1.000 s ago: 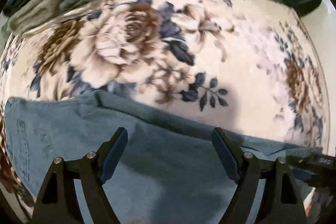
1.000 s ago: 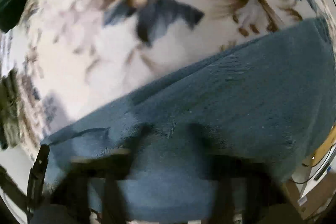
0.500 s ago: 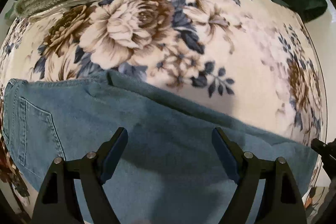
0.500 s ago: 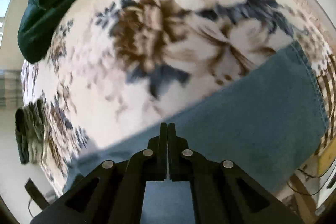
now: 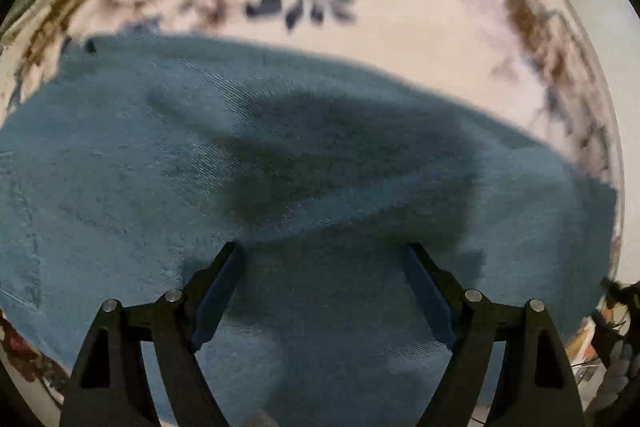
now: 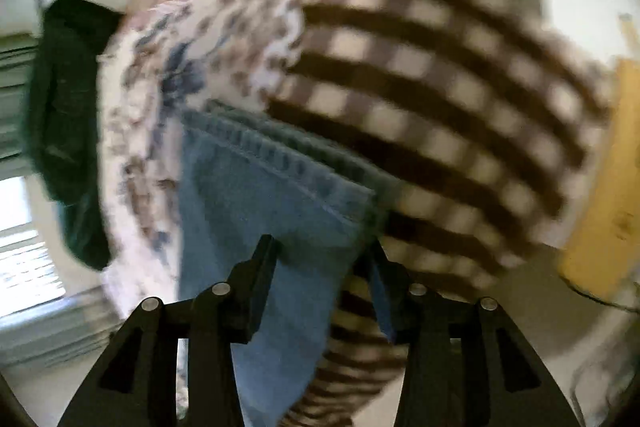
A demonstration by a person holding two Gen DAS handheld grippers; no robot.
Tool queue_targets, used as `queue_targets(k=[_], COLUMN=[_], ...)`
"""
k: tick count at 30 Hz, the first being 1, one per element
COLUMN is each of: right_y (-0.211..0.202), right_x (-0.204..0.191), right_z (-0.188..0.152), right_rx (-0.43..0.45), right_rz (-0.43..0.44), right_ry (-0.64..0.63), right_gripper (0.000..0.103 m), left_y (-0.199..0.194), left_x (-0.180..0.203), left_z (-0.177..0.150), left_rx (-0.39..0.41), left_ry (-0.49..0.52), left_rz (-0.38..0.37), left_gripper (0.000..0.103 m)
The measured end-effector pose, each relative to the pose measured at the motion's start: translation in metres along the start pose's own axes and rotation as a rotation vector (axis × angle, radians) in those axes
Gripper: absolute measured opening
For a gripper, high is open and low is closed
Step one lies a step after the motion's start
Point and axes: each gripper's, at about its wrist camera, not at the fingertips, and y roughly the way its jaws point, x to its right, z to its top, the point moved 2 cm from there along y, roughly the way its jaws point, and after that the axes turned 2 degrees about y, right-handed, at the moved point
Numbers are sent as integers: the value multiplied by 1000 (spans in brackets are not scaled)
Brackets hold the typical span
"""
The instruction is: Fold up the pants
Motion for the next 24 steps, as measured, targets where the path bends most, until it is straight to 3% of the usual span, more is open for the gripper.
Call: queue_targets(k=[1,3,6,9,10,11,12,14,16,19,24], right_y=[1,-2,12,38,39,38,37,22,16,21,11], right_x=[-3,-9,-13,-13,-19,-27,-32,-35,-36,-31,-38], right_z=[-2,-6,-8,-9,-9,-12,-12,-12,-13,-9,-12], right_rx=[25,84,90,59,74,95,115,176,189,149,143], right_rz=[49,124,192,187,175,151,133,120,108,84,64], right_ry=[-13,-49,-66,-81,-107,-143,-158,-153,-152,-139,-180], right_gripper=[47,47,48,46,40,8,6,6,6,6,6], left_y=[4,8,17,23,24,25,25,22,9,-9,-19], left_x=[0,0,4,11,13,15,16,15,5,-16,-57], left_z=[1,3,6,5,5,6,6,11,16,18,20], left_rx=[3,2,-12,11,17,14,5,-18,13,63,27], left_ry=[5,-3,16,21,12,6,7,-8,-48,-108,-192], left_rz=[-6,-42,-36,15,30,37,37,10,-23,25,54], left_gripper=[87,102,103,103,103,103,103,103,103,103,103])
